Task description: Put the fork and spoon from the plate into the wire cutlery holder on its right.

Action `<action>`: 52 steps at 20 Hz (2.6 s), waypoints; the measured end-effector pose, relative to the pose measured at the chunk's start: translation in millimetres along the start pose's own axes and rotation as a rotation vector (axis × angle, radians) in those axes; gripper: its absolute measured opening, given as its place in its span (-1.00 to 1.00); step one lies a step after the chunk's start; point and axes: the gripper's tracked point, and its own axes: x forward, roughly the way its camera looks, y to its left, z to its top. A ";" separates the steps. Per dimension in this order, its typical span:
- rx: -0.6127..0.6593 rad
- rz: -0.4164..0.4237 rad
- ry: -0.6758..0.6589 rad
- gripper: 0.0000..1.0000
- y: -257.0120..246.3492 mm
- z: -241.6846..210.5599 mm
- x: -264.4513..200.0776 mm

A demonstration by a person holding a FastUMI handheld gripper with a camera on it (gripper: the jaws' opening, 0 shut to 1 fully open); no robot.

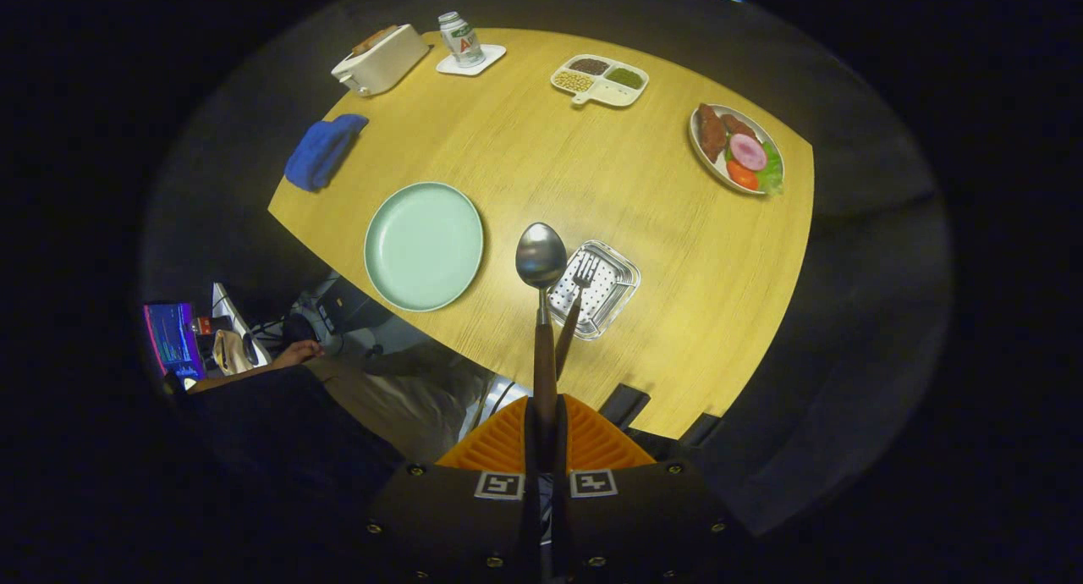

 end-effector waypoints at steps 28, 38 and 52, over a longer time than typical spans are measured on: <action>0.252 0.071 0.274 -0.77 -47.8 20.5 82.6; 0.218 -0.047 -0.071 -0.65 -45.9 42.3 34.2; 0.181 -0.383 -1.477 -0.66 105.6 100.5 -163.7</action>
